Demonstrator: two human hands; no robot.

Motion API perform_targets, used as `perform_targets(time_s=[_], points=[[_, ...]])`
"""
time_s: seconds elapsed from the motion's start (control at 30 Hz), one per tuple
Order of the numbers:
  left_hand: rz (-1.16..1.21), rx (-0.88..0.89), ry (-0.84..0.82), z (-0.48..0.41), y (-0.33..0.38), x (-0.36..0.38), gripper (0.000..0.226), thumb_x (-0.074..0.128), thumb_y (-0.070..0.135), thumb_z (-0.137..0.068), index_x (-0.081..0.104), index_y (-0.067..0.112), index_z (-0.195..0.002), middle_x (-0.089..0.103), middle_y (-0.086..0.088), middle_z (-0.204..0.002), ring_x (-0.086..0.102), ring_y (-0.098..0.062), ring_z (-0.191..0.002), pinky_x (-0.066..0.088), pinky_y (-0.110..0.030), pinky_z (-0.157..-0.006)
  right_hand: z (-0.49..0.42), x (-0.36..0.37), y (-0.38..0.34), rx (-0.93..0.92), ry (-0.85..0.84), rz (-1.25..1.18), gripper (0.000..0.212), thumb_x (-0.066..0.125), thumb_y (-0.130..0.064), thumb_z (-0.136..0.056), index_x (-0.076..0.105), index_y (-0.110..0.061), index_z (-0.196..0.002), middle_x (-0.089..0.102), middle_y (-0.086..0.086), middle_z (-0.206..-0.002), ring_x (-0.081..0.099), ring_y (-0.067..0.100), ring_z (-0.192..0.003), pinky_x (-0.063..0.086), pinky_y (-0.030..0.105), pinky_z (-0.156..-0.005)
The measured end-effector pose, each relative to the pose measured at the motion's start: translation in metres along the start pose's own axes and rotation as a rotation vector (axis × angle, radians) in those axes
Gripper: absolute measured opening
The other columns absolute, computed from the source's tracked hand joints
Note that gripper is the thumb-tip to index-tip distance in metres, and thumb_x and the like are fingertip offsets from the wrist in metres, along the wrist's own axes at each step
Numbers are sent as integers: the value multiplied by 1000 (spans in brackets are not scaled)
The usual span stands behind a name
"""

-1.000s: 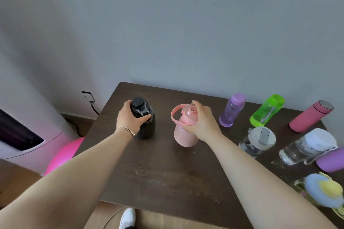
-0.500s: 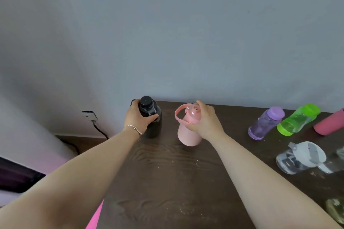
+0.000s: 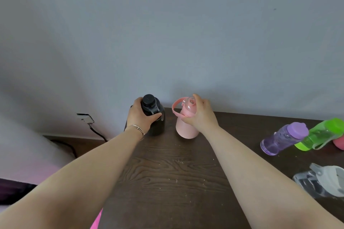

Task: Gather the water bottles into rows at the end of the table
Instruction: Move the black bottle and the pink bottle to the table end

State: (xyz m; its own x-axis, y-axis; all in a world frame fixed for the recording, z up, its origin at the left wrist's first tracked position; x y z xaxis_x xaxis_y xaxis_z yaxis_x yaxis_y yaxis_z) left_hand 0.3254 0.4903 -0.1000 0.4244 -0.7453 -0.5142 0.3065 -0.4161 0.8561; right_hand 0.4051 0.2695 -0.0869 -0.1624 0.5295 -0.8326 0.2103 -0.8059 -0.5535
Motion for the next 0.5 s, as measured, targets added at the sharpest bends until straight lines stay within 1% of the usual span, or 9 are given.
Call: perform_targets(time_s=[0.13, 0.27, 0.43, 0.5], points=[[-3, -9, -1, -8, -4, 5, 78, 88, 31, -63, 44, 27, -127, 60, 3, -123, 56, -21, -114, 47, -39, -98, -12, 10, 4, -17, -15, 8, 99, 84, -50, -66, 27, -30, -144, 38, 8, -132, 52, 29, -116, 49, 36, -90], [-7, 1, 3, -12, -3, 7, 78, 88, 30, -63, 45, 26, -128, 60, 2, -123, 56, -21, -113, 46, -33, -96, -17, 21, 6, -22, 0, -16, 100, 85, -50, -64, 28, -30, -144, 39, 9, -130, 52, 30, -115, 49, 36, -90], [-18, 16, -3, -15, 1, 9, 78, 88, 29, -65, 44, 23, -130, 60, 1, -124, 56, -22, -114, 45, -33, -96, -24, 26, 9, -46, -21, -25, 100, 86, -45, -65, 28, -28, -145, 37, 10, -132, 51, 31, -117, 49, 37, -92], [-23, 22, -1, -17, 3, 9, 78, 88, 28, -66, 44, 23, -130, 60, 1, -125, 56, -21, -115, 45, -32, -95, -27, 25, 10, -53, -25, -23, 100, 85, -46, -65, 28, -27, -145, 37, 11, -133, 51, 31, -118, 49, 39, -93]])
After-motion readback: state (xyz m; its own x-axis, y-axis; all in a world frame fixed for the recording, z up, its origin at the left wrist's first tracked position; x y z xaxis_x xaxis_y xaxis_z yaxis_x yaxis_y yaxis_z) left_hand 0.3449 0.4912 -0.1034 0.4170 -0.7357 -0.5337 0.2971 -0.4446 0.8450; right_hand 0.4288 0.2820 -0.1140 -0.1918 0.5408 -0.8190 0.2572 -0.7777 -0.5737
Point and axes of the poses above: each hand's wrist, its own z-axis away from the middle knuckle, its own x-axis out of the palm, y = z × x, the point moved 2 cm from there along -z, towards the middle knuckle
